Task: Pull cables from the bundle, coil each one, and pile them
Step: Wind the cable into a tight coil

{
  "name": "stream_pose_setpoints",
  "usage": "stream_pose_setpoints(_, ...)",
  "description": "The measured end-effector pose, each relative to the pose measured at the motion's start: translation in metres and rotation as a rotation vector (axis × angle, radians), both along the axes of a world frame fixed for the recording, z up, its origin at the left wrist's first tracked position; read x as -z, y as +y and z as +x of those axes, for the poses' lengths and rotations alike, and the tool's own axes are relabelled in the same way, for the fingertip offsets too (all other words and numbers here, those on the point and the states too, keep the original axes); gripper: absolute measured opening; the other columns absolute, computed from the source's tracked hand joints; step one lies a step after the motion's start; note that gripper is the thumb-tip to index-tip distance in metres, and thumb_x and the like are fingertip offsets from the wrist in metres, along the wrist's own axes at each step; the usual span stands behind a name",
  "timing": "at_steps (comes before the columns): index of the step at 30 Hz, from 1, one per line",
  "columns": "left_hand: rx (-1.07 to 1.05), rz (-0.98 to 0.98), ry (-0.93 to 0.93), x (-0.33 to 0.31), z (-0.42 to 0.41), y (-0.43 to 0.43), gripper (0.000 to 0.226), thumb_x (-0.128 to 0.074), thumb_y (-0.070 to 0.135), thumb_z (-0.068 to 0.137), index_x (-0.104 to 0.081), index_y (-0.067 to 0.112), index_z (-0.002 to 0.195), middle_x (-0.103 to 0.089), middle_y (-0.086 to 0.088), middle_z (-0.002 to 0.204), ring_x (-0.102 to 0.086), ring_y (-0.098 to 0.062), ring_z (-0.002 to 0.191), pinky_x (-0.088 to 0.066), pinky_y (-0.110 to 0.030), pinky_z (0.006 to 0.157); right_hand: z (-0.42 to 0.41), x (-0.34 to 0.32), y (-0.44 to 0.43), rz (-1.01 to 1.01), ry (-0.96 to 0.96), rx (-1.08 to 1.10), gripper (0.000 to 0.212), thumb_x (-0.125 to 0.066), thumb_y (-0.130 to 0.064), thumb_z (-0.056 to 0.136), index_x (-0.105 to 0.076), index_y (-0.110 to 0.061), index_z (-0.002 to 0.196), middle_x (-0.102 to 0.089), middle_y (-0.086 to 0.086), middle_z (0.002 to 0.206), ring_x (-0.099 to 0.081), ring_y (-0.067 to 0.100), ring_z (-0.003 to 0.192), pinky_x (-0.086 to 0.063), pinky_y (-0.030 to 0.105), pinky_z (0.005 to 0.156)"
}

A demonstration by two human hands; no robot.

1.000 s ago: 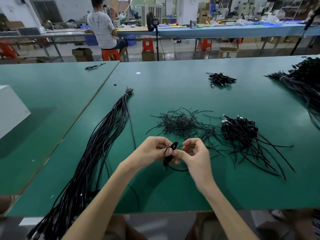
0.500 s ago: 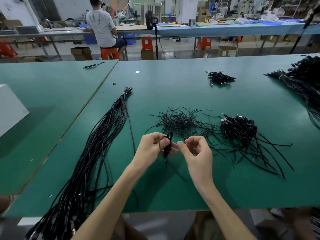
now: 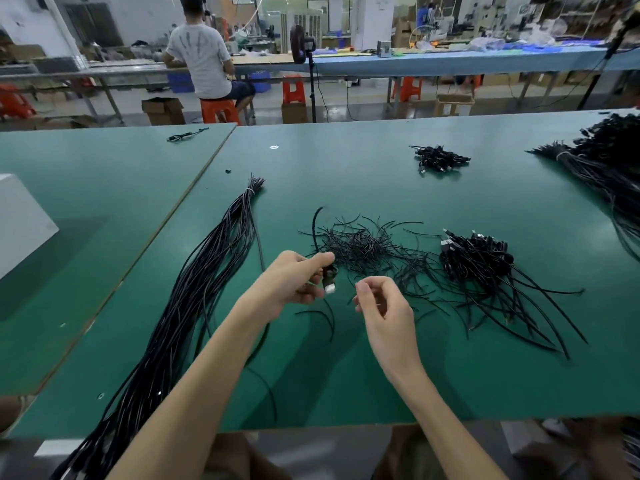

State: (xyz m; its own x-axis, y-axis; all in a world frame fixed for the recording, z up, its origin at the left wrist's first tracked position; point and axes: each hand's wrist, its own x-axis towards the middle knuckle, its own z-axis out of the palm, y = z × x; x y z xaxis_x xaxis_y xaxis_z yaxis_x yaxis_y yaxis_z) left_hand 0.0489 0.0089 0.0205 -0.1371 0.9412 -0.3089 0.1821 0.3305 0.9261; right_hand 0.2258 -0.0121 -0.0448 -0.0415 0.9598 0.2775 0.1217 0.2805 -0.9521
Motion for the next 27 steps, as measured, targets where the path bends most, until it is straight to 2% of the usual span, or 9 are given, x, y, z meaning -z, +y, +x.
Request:
stream_pose_setpoints(2,0.028,-0.086,0.032,-0.005,0.006,0.004,0.032,-0.069,0.039,0.095,-0.06,0.009,0.09,-0.058,-0.006,0.079,-0.057,-0.017,0.048,-0.046,-0.025,0.049,0.001,0.001,0.001,-0.032,0.041,-0.006,0.004,-0.059,-0.029,0.103,-0.062,-0.028,0.105,-0.07,-0.008,0.088,-0.068,0.011,0.075,-0.053,0.023,0.072)
stream_pose_setpoints(4,0.098,-0.152,0.068,-0.006,0.009,0.004,0.031,-0.066,0.039,0.096,-0.06,0.009,0.09,-0.058,-0.005,0.075,-0.053,-0.017,0.046,-0.041,-0.023,0.048,0.002,0.002,0.001,-0.033,0.041,-0.035,0.02,-0.064,-0.026,0.101,-0.058,-0.031,0.12,-0.07,-0.009,0.093,-0.071,0.012,0.079,-0.055,0.028,0.076)
stream_pose_setpoints(8,0.194,-0.173,0.131,0.001,0.013,-0.002,0.039,-0.063,0.046,0.097,-0.066,0.007,0.09,-0.06,-0.003,0.075,-0.053,-0.018,0.046,-0.042,-0.024,0.05,0.002,0.001,-0.001,0.022,-0.035,-0.144,0.057,-0.071,-0.021,0.094,-0.049,-0.046,0.141,-0.068,-0.01,0.098,-0.068,0.013,0.087,-0.053,0.018,0.08)
stream_pose_setpoints(12,0.262,-0.015,0.261,0.006,0.014,-0.008,0.052,-0.056,0.051,0.102,-0.068,0.004,0.082,-0.065,-0.002,0.071,-0.057,-0.017,0.046,-0.043,-0.024,0.044,0.002,0.003,0.001,0.037,-0.072,-0.167,0.057,-0.072,-0.01,0.092,-0.058,-0.046,0.134,-0.066,-0.01,0.102,-0.068,0.013,0.091,-0.052,0.017,0.082)
stream_pose_setpoints(14,0.32,0.092,0.311,0.008,0.012,-0.012,0.048,-0.052,0.041,0.106,-0.068,0.001,0.084,-0.064,0.0,0.068,-0.059,-0.016,0.047,-0.044,-0.024,0.043,0.001,0.002,0.001,0.059,-0.027,-0.133,0.041,-0.072,-0.012,0.094,-0.066,-0.037,0.126,-0.069,-0.012,0.106,-0.069,0.014,0.097,-0.054,0.023,0.085)
stream_pose_setpoints(16,0.328,0.24,0.398,0.01,0.01,-0.014,0.029,-0.057,0.027,0.105,-0.067,0.011,0.083,-0.065,0.004,0.071,-0.062,-0.015,0.055,-0.047,-0.027,0.051,0.002,0.002,0.0,0.05,0.074,-0.091,0.024,-0.069,-0.019,0.098,-0.07,-0.033,0.118,-0.073,-0.01,0.108,-0.072,0.015,0.093,-0.057,0.027,0.08)
stream_pose_setpoints(18,0.297,0.458,0.562,0.011,0.008,-0.016,0.007,-0.067,0.013,0.098,-0.068,0.02,0.098,-0.066,0.006,0.098,-0.064,-0.01,0.082,-0.049,-0.025,0.074,0.004,-0.001,-0.001,0.046,0.154,-0.057,0.02,-0.066,-0.022,0.1,-0.071,-0.035,0.115,-0.074,-0.007,0.106,-0.074,0.017,0.089,-0.057,0.026,0.071)
stream_pose_setpoints(21,0.373,0.705,0.773,0.012,0.009,-0.018,0.039,-0.072,0.008,0.093,-0.062,0.018,0.129,-0.053,0.011,0.144,-0.049,-0.007,0.131,-0.038,-0.022,0.111,0.005,-0.007,-0.004,0.073,0.198,-0.033,0.019,-0.065,-0.023,0.101,-0.071,-0.034,0.115,-0.075,-0.006,0.106,-0.073,0.017,0.089,-0.055,0.025,0.068)
stream_pose_setpoints(27,0.417,0.829,0.864,0.002,0.017,-0.017,0.044,-0.067,0.016,0.098,-0.057,0.016,0.14,-0.054,0.006,0.15,-0.044,-0.012,0.144,-0.032,-0.033,0.121,0.005,-0.008,-0.006,0.062,0.222,-0.055,0.017,-0.064,-0.022,0.1,-0.071,-0.028,0.115,-0.076,-0.006,0.108,-0.073,0.016,0.091,-0.052,0.017,0.075)
